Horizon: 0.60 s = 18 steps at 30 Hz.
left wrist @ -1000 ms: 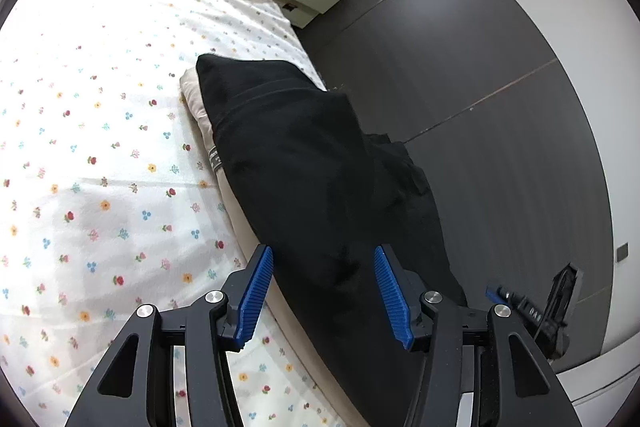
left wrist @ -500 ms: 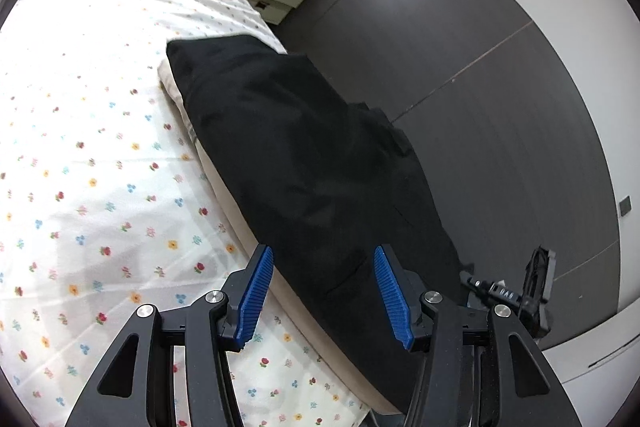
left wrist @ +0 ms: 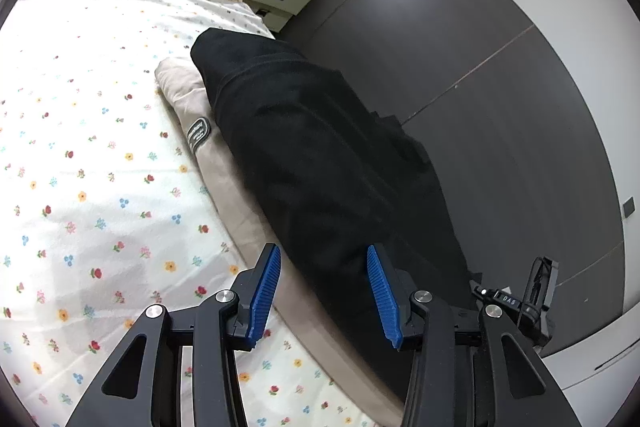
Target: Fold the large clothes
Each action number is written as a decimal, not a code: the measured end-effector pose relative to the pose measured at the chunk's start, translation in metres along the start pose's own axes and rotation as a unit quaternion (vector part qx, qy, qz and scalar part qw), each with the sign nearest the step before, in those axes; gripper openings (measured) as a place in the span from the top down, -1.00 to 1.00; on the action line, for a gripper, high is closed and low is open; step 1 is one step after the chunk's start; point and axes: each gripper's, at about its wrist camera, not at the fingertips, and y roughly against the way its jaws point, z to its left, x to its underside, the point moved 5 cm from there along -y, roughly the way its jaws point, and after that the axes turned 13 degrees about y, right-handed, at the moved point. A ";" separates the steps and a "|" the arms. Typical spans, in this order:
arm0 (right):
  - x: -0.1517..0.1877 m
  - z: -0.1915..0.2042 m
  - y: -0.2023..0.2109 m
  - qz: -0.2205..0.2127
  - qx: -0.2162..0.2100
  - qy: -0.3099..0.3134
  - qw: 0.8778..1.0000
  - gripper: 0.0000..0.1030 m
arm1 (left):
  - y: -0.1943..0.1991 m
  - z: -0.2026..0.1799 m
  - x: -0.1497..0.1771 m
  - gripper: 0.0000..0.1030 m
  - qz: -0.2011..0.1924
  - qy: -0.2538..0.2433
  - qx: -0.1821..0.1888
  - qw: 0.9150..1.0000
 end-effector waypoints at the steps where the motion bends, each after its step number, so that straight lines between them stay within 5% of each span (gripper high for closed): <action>1: 0.000 0.000 0.001 -0.001 0.001 -0.005 1.000 0.88 | 0.002 0.001 0.000 0.09 0.001 0.000 -0.001 1.000; 7: 0.002 0.003 0.025 0.003 0.008 -0.012 1.000 0.51 | 0.024 0.003 0.003 0.06 0.003 0.005 -0.024 1.000; 9: 0.004 0.005 0.039 -0.008 0.005 -0.008 1.000 0.32 | 0.035 0.001 0.005 -0.11 0.000 -0.002 -0.028 1.000; 16: 0.021 0.014 0.086 -0.015 -0.014 -0.010 1.000 0.25 | 0.089 -0.018 0.019 -0.45 -0.021 -0.041 -0.052 0.998; 18: 0.026 0.020 0.102 -0.021 -0.013 -0.004 1.000 0.05 | 0.106 -0.025 0.022 -0.61 -0.032 -0.054 -0.057 0.996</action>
